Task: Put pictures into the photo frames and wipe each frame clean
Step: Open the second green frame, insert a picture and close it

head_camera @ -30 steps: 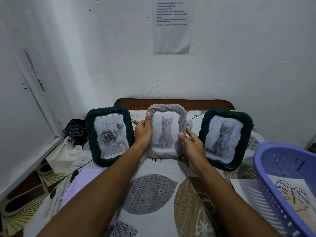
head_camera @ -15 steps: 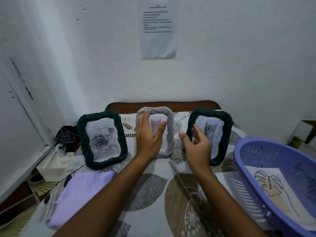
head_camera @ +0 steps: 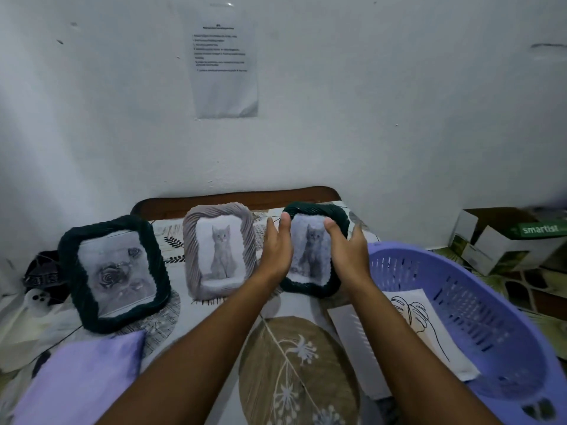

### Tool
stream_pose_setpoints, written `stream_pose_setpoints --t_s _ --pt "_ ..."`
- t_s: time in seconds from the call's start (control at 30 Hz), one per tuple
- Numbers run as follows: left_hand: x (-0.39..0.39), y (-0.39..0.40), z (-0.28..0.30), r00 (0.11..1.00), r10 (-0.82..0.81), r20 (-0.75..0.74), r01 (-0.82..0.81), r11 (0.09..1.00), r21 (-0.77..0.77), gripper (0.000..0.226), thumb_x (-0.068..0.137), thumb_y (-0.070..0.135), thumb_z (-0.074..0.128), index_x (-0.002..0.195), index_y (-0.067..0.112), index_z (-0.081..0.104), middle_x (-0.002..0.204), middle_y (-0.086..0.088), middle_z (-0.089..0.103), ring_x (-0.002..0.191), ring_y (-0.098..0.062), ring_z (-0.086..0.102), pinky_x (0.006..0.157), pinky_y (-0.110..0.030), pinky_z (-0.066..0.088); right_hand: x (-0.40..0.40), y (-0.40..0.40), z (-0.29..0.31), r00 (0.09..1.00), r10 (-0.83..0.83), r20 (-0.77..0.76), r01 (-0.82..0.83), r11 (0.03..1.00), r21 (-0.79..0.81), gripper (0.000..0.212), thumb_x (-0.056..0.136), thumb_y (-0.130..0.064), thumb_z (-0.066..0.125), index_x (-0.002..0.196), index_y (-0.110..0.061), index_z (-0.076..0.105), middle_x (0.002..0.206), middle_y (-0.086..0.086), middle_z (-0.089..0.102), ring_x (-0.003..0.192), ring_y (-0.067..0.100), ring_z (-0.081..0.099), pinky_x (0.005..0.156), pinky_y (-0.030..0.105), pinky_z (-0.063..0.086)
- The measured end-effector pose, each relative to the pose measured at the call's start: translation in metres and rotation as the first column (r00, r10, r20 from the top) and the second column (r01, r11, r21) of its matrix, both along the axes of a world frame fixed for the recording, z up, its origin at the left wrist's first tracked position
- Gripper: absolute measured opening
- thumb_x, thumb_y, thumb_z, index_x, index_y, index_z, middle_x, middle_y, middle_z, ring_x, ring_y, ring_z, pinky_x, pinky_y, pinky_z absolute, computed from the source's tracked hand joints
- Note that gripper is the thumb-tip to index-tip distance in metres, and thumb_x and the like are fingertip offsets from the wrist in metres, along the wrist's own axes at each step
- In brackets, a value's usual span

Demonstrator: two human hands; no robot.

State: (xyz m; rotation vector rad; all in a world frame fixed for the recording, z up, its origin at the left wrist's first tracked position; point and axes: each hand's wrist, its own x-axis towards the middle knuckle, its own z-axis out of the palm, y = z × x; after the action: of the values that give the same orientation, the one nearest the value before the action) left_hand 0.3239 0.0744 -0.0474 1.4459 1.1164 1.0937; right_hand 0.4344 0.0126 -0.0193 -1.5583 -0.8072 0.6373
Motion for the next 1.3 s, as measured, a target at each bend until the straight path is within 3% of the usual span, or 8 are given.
stream_pose_setpoints --t_s 0.2,0.37,0.5,0.63,0.9,1.0,1.17,1.3 --pt "-0.004 -0.007 0.015 0.977 -0.131 0.167 0.149 0.984 -0.097 0.092 0.063 0.096 0.029 0.12 0.033 0.063 0.126 0.0 0.063 0.118 -0.021 0.058 0.106 -0.046 0.041 0.001 -0.002 0.009 0.998 0.053 -0.04 -0.053 0.999 0.007 0.102 0.06 -0.075 0.046 0.14 -0.012 0.045 0.14 0.011 0.051 0.127 0.03 0.049 0.104 0.05 0.042" --pt "-0.029 -0.044 0.073 0.976 -0.092 0.195 0.09 0.996 0.017 0.064 0.096 0.06 0.01 0.135 0.026 0.047 0.125 0.007 0.055 0.111 -0.01 0.053 0.101 -0.03 0.04 -0.001 -0.019 0.041 0.995 0.095 -0.035 -0.088 0.983 0.162 0.09 0.065 -0.075 0.051 0.134 -0.018 0.053 0.136 0.003 0.057 0.124 0.024 0.053 0.103 0.049 0.044" --pt "-0.064 -0.065 0.095 0.971 -0.03 0.235 0.011 0.997 0.082 0.059 0.099 0.054 0.012 0.125 0.023 0.054 0.108 0.01 0.061 0.096 -0.001 0.057 0.079 -0.023 0.049 -0.01 -0.04 0.061 0.967 0.221 -0.124 -0.178 0.941 0.288 0.042 0.091 -0.04 0.058 0.127 -0.017 0.061 0.123 0.002 0.066 0.11 0.02 0.062 0.093 0.04 0.052" --pt "-0.107 -0.09 0.093 0.937 0.07 0.341 -0.078 0.997 0.011 0.065 0.097 0.059 0.019 0.132 0.017 0.055 0.117 0.002 0.061 0.103 -0.011 0.058 0.07 -0.024 0.052 -0.037 -0.07 0.064 0.891 0.424 -0.163 -0.37 0.886 0.282 0.038 0.097 -0.029 0.053 0.134 -0.022 0.055 0.115 0.0 0.066 0.09 0.017 0.062 0.065 0.026 0.051" --pt "-0.171 -0.145 0.073 0.839 0.185 0.512 -0.135 0.982 -0.133 0.055 0.099 0.053 0.025 0.12 0.015 0.06 0.116 -0.008 0.063 0.107 -0.022 0.057 0.082 -0.034 0.05 -0.088 -0.108 0.042 0.724 0.656 -0.212 -0.6 0.751 0.275 0.058 0.09 0.008 0.054 0.136 -0.027 0.046 0.085 0.0 0.072 0.078 0.017 0.067 0.066 0.034 0.055" --pt "-0.183 -0.159 0.072 0.828 0.206 0.522 -0.142 0.977 -0.16 0.048 0.1 0.049 0.026 0.121 0.018 0.054 0.104 -0.002 0.062 0.091 -0.013 0.057 0.066 -0.027 0.047 -0.103 -0.115 0.036 0.723 0.628 -0.287 -0.576 0.778 0.25 0.035 0.088 0.008 0.055 0.121 -0.003 0.059 0.087 0.005 0.073 0.076 0.021 0.067 0.068 0.037 0.056" --pt "-0.196 -0.172 0.075 0.838 0.226 0.496 -0.147 0.97 -0.194 0.049 0.1 0.049 0.028 0.122 0.016 0.057 0.106 -0.004 0.063 0.091 -0.015 0.058 0.067 -0.029 0.047 -0.111 -0.121 0.034 0.668 0.653 -0.356 -0.612 0.755 0.236 0.022 0.087 0.008 0.055 0.099 -0.008 0.064 0.081 0.006 0.072 0.075 0.025 0.064 0.069 0.039 0.053" --pt "-0.198 -0.17 0.069 0.913 0.362 0.19 -0.374 0.927 0.032 0.033 0.096 0.031 0.054 0.121 0.012 0.061 0.118 -0.01 0.064 0.102 -0.019 0.06 0.085 -0.034 0.051 -0.112 -0.12 0.033 0.679 0.652 -0.336 -0.615 0.756 0.225 0.023 0.086 0.009 0.056 0.1 -0.009 0.064 0.084 0.007 0.072 0.077 0.025 0.065 0.07 0.04 0.054"
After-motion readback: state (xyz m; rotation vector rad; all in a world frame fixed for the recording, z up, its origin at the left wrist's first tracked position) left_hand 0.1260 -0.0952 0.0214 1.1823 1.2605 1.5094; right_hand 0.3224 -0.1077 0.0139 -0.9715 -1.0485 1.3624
